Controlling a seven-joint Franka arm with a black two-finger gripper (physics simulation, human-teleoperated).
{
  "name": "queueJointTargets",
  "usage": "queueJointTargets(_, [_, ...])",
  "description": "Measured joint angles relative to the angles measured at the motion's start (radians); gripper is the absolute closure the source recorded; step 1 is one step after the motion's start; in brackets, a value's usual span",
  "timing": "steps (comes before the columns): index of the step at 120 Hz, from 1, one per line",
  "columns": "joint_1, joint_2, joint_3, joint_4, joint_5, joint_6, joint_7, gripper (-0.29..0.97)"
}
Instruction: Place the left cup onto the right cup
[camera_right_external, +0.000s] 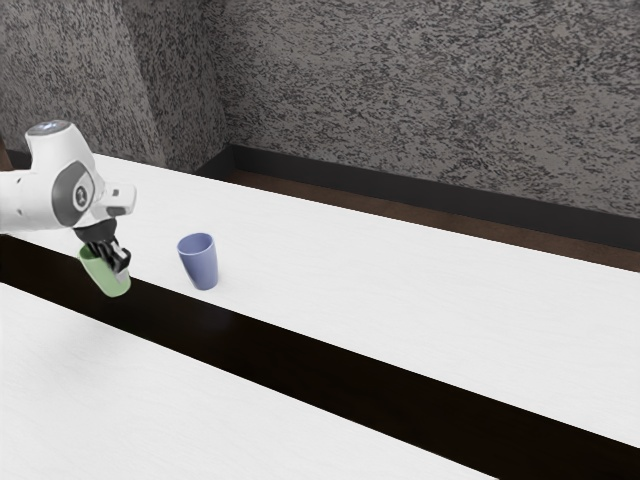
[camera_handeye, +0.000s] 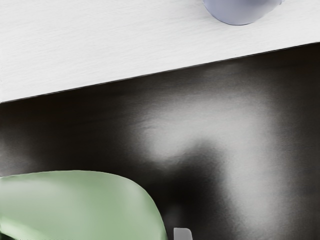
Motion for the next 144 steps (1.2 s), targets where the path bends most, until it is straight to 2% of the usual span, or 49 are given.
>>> queueJointTargets(52, [0.001, -0.011, -0.082, 0.162, 0.116, -0.220, -0.125, 0.78])
queueJointTargets(144, [0.002, -0.003, -0.197, 0.360, 0.206, -0.431, -0.276, 0.78])
